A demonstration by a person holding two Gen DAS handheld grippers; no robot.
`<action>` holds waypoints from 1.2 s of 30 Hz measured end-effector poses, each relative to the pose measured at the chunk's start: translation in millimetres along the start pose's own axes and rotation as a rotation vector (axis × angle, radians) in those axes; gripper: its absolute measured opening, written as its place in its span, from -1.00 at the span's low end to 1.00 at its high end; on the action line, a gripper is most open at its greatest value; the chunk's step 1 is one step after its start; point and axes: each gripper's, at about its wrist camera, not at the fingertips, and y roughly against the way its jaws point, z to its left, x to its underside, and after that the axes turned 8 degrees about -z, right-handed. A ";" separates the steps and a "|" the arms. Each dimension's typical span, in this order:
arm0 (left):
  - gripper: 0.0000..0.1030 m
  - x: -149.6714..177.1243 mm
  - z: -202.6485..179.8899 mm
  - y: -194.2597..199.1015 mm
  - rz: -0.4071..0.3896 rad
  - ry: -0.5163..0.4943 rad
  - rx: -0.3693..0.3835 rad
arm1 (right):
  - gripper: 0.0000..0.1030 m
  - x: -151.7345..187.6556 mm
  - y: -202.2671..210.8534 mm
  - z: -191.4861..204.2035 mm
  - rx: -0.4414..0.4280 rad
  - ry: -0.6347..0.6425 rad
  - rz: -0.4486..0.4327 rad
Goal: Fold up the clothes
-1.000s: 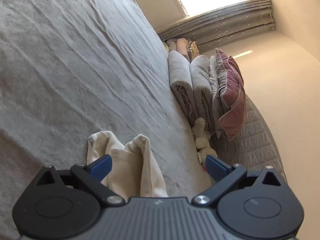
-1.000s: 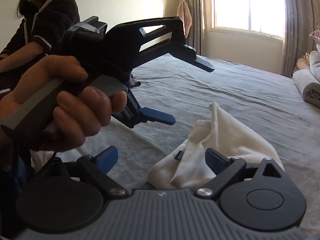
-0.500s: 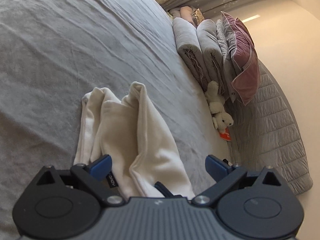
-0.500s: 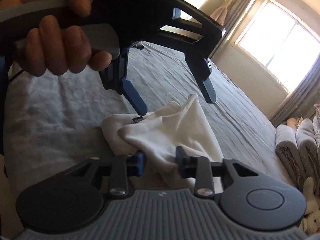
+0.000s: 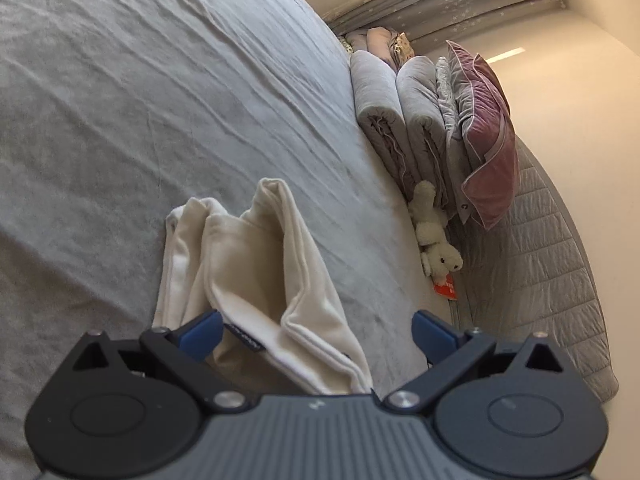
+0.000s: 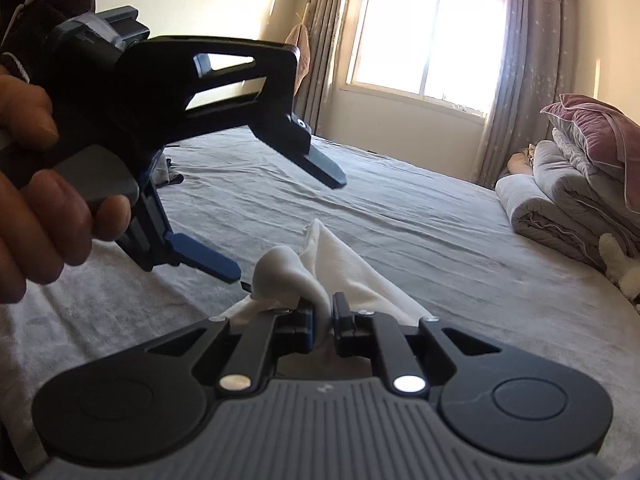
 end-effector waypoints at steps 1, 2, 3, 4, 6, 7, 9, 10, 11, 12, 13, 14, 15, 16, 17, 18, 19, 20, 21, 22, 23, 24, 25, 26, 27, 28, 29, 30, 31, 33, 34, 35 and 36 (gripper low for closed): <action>0.96 0.4 1.3 -2.3 0.002 0.005 -0.001 | -0.78 0.6 0.4 0.6 -0.007 -0.001 -0.002; 0.96 0.3 1.6 -6.8 0.013 0.003 -0.003 | -0.78 1.2 0.8 1.1 -0.013 -0.002 -0.003; 0.96 0.1 1.8 -11.4 0.023 0.002 -0.006 | -0.78 2.0 1.2 2.4 -0.018 0.002 -0.005; 0.96 0.2 2.0 -15.9 0.032 0.001 -0.010 | -0.78 2.5 1.9 3.7 -0.016 0.009 -0.007; 0.93 1.4 1.7 -23.9 0.037 0.001 -0.015 | -0.78 2.3 3.3 4.3 -0.008 0.015 -0.011; 0.88 1.8 -0.2 -26.9 0.027 -0.011 -0.007 | -0.78 1.9 3.8 3.8 -0.008 0.012 -0.010; 0.55 2.2 -6.2 -33.5 0.016 -0.057 0.007 | -0.78 2.2 3.5 4.6 -0.014 0.015 -0.005; 0.18 1.7 -10.0 -36.5 0.016 -0.087 0.003 | -0.78 2.9 2.8 6.6 -0.018 0.024 -0.002; -0.28 0.9 -13.2 -38.3 0.014 -0.114 0.000 | -0.78 3.6 2.4 9.0 -0.020 0.036 -0.002; -0.46 -0.5 -15.3 -37.1 0.004 -0.134 -0.001 | -0.78 4.4 2.8 11.2 -0.018 0.050 -0.007; -0.61 -1.9 -17.5 -35.9 -0.005 -0.154 -0.001 | -0.78 5.1 3.8 13.2 -0.014 0.063 -0.017; -0.64 -3.3 -19.6 -34.6 -0.014 -0.178 -0.001 | -0.78 5.8 4.7 15.3 -0.009 0.076 -0.026; -0.66 -4.5 -22.0 -33.1 -0.023 -0.209 0.001 | -0.81 5.9 5.6 16.6 -0.008 0.081 -0.034; -0.69 -5.8 -24.4 -31.7 -0.031 -0.239 0.002 | -0.81 5.2 5.4 17.4 -0.009 0.073 -0.038; -0.71 -6.8 -26.2 -30.9 -0.039 -0.270 -0.002 | -0.81 4.3 4.1 18.2 -0.011 0.061 -0.038; -0.72 -7.6 -26.4 -31.9 -0.042 -0.299 -0.019 | -0.80 4.0 2.0 19.8 -0.014 0.053 -0.035; -0.73 -8.7 -25.0 -33.2 -0.040 -0.314 -0.038 | -0.79 4.8 -1.3 22.5 -0.017 0.051 -0.029; -0.73 -9.2 -22.5 -34.5 -0.033 -0.322 -0.059 | -0.79 6.8 -5.8 24.6 -0.025 0.040 -0.015; -0.73 -8.9 -19.7 -36.4 -0.024 -0.338 -0.094 | -0.79 9.6 -11.2 26.0 -0.037 0.018 0.008; -0.73 -7.7 -17.4 -38.5 -0.017 -0.363 -0.134 | -0.79 12.4 -15.9 26.6 -0.050 -0.012 0.032; -0.73 -6.2 -15.1 -41.0 -0.010 -0.385 -0.165 | -0.79 15.0 -19.4 26.5 -0.063 -0.045 0.054; -0.73 -4.7 -13.3 -43.2 -0.006 -0.405 -0.189 | -0.79 17.5 -22.3 27.7 -0.071 -0.061 0.073; -0.73 -3.2 -12.6 -44.6 -0.010 -0.418 -0.198 | -0.79 19.7 -24.6 30.4 -0.072 -0.057 0.085; -0.73 -1.7 -12.1 -45.8 -0.014 -0.431 -0.207 | -0.79 21.6 -26.2 33.7 -0.071 -0.043 0.091; -0.73 -0.2 -11.7 -46.0 -0.019 -0.442 -0.214 | -0.78 22.4 -27.1 36.3 -0.073 -0.029 0.095; -0.73 1.2 -10.6 -45.4 -0.021 -0.444 -0.218 | -0.75 22.1 -27.2 38.1 -0.078 -0.015 0.097; -0.73 2.1 -9.4 -44.2 -0.023 -0.443 -0.219 | -0.69 20.4 -26.5 38.3 -0.093 -0.006 0.102; -0.73 2.0 -7.7 -41.5 -0.024 -0.436 -0.213 | -0.68 15.4 -24.3 33.0 -0.119 -0.013 0.109; -0.72 1.6 -6.5 -39.3 -0.025 -0.430 -0.207 | -0.68 8.1 -21.1 23.8 -0.146 -0.029 0.116; -0.72 0.3 -6.2 -37.9 -0.024 -0.423 -0.195 | -0.67 -7.6 -7.0 -1.1 -0.190 -0.107 0.100; -0.72 0.5 -6.3 -38.7 -0.023 -0.425 -0.196 | -0.67 -14.6 0.6 -13.9 -0.201 -0.152 0.084; -0.72 0.8 -6.4 -40.1 -0.023 -0.426 -0.197 | -0.67 -20.4 6.9 -27.6 -0.191 -0.191 0.064; -0.72 1.1 -6.3 -41.1 -0.022 -0.427 -0.197 | -0.67 -25.0 11.3 -42.7 -0.165 -0.227 0.044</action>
